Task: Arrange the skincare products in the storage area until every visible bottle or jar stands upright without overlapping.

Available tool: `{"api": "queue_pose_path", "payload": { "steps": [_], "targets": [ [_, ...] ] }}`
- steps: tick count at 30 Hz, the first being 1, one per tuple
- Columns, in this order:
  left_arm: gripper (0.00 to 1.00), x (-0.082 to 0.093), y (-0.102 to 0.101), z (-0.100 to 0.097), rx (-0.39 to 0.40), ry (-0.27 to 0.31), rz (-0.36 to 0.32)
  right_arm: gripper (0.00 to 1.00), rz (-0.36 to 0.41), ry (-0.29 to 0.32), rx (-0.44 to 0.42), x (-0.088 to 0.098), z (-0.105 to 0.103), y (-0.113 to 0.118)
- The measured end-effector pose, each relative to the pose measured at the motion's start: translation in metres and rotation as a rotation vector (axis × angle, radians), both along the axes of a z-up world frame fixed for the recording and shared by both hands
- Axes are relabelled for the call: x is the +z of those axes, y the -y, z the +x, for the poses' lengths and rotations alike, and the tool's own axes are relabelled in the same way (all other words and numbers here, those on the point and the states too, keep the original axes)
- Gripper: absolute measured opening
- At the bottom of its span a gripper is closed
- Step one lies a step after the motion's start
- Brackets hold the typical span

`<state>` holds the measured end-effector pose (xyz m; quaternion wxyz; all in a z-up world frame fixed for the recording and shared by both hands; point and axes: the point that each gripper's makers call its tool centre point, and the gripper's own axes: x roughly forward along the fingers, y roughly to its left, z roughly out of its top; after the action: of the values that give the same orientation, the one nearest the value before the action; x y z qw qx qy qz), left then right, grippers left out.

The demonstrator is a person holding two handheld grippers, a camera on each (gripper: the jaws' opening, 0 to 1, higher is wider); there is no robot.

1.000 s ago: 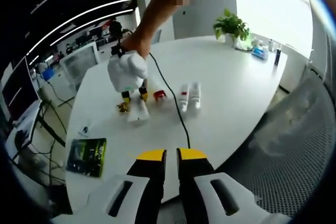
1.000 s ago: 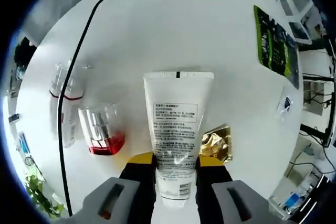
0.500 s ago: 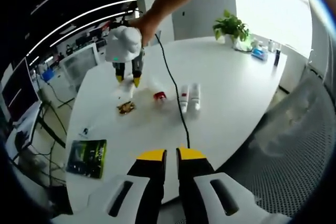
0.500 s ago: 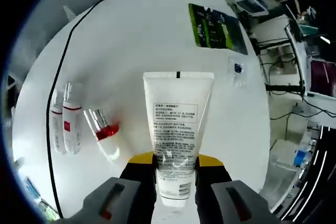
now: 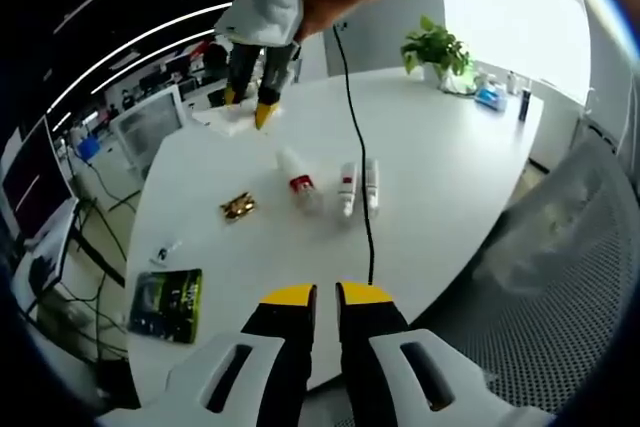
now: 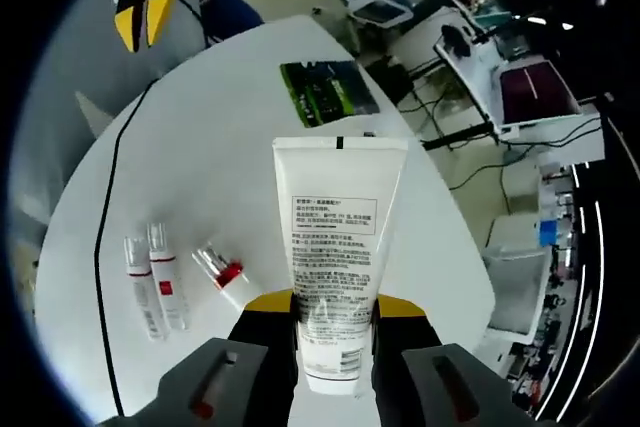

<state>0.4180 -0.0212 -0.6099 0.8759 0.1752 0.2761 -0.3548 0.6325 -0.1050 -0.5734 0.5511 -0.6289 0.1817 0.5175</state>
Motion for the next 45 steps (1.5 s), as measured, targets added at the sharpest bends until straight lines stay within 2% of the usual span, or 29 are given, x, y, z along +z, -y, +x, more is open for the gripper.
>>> {"api": "queue_pose_path", "payload": {
  "steps": [7,13,16,20,25,34,36,37,40,43,45],
  "targets": [
    [0.08,0.001,0.001,-0.001,-0.016,0.007,0.008,0.21,0.183,0.015,-0.138,0.025,-0.032,0.01],
    [0.08,0.001,0.003,-0.003,-0.037,0.009,0.012,0.21,0.285,0.023,-0.239,0.034,-0.063,0.021],
    [0.09,0.0,0.005,-0.005,-0.052,0.006,0.019,0.21,0.394,0.012,-0.325,0.043,-0.078,0.023],
    [0.11,-0.002,0.008,-0.007,-0.078,0.003,0.029,0.21,0.494,0.009,-0.388,0.055,-0.091,0.025],
    [0.15,0.002,0.013,-0.009,-0.101,0.019,0.022,0.21,0.661,-0.015,-0.486,0.073,-0.109,0.026],
    [0.19,0.007,0.021,-0.011,-0.138,0.034,0.009,0.2,0.795,-0.062,-0.582,0.076,-0.137,0.035],
    [0.21,0.007,0.022,-0.011,-0.138,0.03,0.003,0.2,0.846,-0.08,-0.61,0.079,-0.143,0.037],
    [0.21,0.01,0.023,-0.011,-0.135,0.033,-0.003,0.2,0.861,-0.089,-0.612,0.08,-0.145,0.037],
    [0.18,0.024,0.027,-0.008,-0.145,0.094,-0.037,0.21,0.898,-0.093,-0.626,0.084,-0.153,0.04],
    [0.22,0.027,0.03,-0.008,-0.144,0.08,-0.061,0.21,0.933,-0.105,-0.643,0.086,-0.16,0.04],
    [0.25,0.031,0.032,-0.007,-0.157,0.09,-0.076,0.21,0.979,-0.124,-0.662,0.088,-0.165,0.039]
  ]
}}
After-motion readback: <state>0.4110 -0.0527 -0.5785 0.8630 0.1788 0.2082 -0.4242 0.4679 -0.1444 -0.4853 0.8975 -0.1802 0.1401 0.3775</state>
